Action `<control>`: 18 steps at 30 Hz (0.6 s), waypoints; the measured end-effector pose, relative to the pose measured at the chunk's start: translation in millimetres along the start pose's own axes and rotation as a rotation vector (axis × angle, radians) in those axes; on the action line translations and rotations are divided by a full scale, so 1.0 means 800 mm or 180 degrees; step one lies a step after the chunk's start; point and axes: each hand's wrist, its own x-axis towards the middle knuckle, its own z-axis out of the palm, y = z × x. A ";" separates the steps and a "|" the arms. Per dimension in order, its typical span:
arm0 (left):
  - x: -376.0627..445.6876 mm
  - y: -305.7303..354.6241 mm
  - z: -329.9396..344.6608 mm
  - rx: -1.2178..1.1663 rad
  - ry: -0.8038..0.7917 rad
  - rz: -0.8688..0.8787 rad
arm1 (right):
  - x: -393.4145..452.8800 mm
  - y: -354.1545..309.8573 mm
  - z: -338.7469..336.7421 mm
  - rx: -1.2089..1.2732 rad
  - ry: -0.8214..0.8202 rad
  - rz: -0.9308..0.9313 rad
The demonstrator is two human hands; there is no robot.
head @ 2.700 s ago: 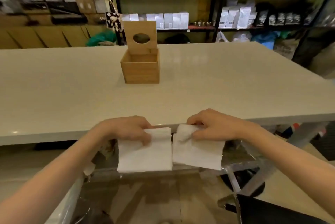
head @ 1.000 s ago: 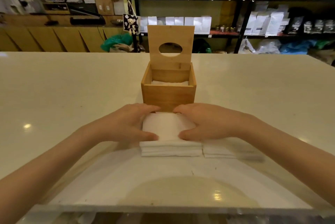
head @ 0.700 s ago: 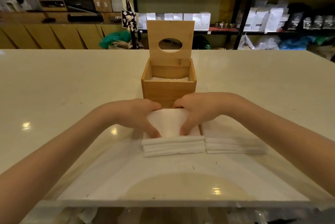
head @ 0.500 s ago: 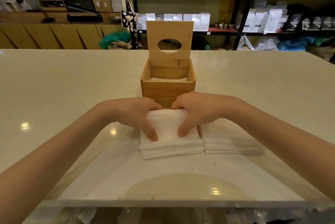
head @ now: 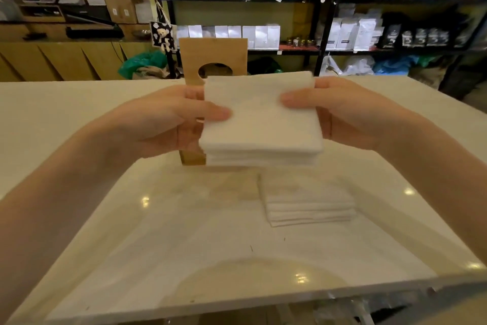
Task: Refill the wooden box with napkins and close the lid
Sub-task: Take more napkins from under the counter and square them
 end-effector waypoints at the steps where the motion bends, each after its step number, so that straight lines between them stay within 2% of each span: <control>1: 0.005 -0.004 0.009 -0.0182 -0.0064 -0.0033 | -0.005 0.002 -0.009 0.0127 0.0067 0.0109; 6: 0.032 -0.039 0.050 -0.0761 -0.0189 -0.0268 | -0.034 0.032 -0.045 0.0330 0.0302 0.0759; 10: 0.042 -0.069 0.076 -0.0644 0.0011 -0.0341 | -0.051 0.065 -0.056 0.0014 0.0451 0.1086; 14: 0.049 -0.089 0.091 -0.0091 0.0499 -0.0147 | -0.058 0.089 -0.053 -0.0354 0.0977 0.0893; 18: 0.052 -0.101 0.093 0.0343 0.0675 0.0004 | -0.060 0.099 -0.048 -0.0806 0.1112 0.0691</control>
